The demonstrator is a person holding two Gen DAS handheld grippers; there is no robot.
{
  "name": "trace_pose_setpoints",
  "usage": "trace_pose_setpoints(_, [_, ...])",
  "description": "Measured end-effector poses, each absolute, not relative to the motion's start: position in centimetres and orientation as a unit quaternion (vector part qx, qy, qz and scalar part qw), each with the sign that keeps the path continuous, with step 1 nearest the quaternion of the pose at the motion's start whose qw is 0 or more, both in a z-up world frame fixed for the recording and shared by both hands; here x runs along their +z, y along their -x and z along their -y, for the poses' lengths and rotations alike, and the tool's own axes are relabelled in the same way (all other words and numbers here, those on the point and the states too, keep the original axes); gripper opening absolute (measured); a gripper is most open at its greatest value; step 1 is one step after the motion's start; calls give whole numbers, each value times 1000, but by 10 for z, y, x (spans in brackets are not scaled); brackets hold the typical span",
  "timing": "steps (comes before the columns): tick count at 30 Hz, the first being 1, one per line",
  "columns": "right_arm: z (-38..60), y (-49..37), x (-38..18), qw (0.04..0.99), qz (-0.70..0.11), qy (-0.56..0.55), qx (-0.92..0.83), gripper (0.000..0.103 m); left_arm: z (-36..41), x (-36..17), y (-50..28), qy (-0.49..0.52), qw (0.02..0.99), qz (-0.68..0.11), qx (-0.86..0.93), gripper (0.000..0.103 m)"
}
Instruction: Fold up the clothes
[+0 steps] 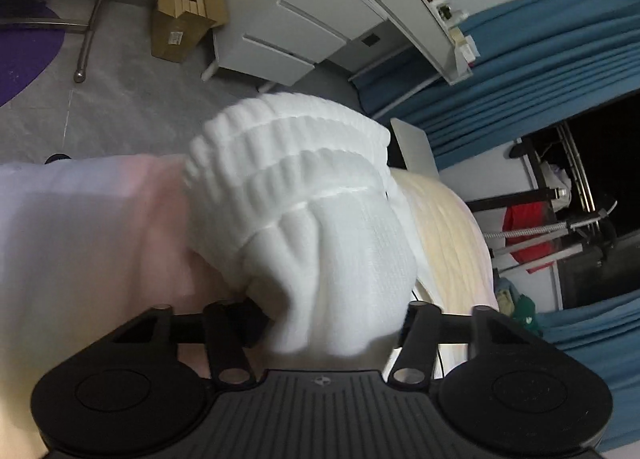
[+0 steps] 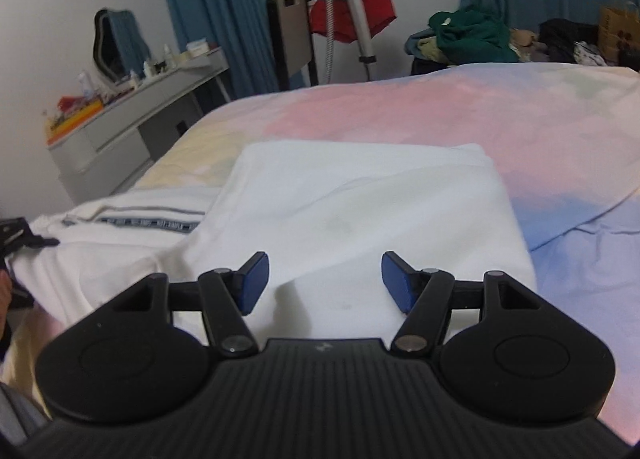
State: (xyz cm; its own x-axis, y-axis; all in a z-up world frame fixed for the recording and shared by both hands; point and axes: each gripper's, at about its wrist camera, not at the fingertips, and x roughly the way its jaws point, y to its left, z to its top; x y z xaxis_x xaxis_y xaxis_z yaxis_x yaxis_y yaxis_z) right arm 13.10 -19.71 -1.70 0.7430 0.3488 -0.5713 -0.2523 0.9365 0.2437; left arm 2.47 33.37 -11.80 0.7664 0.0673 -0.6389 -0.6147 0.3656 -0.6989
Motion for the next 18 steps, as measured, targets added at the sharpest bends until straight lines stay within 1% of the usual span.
trace_pose_setpoints(1, [194,-133,-23,928,-328,-69,162,64,-333,-115,-25,506,792,-261,220,39])
trace_pose_setpoints(4, [184,-139,-42,921,-351,-48,161,66,-320,-94,-28,435,834,-250,230,28])
trace_pose_setpoints(7, [182,-141,-48,922,-352,-44,158,66,-291,-67,-37,355,874,-232,239,23])
trace_pose_setpoints(11, [198,-138,-36,921,-350,-80,150,66,-243,-22,-53,253,919,-191,235,22])
trace_pose_setpoints(13, [206,-136,-30,921,-348,-98,146,64,-215,1,-56,213,936,-166,225,22])
trace_pose_setpoints(17, [222,-133,-18,919,-343,-136,138,65,-139,43,-64,147,961,-121,200,21])
trace_pose_setpoints(18, [231,-128,-10,922,-329,-152,138,65,-117,51,-68,135,965,-114,192,21])
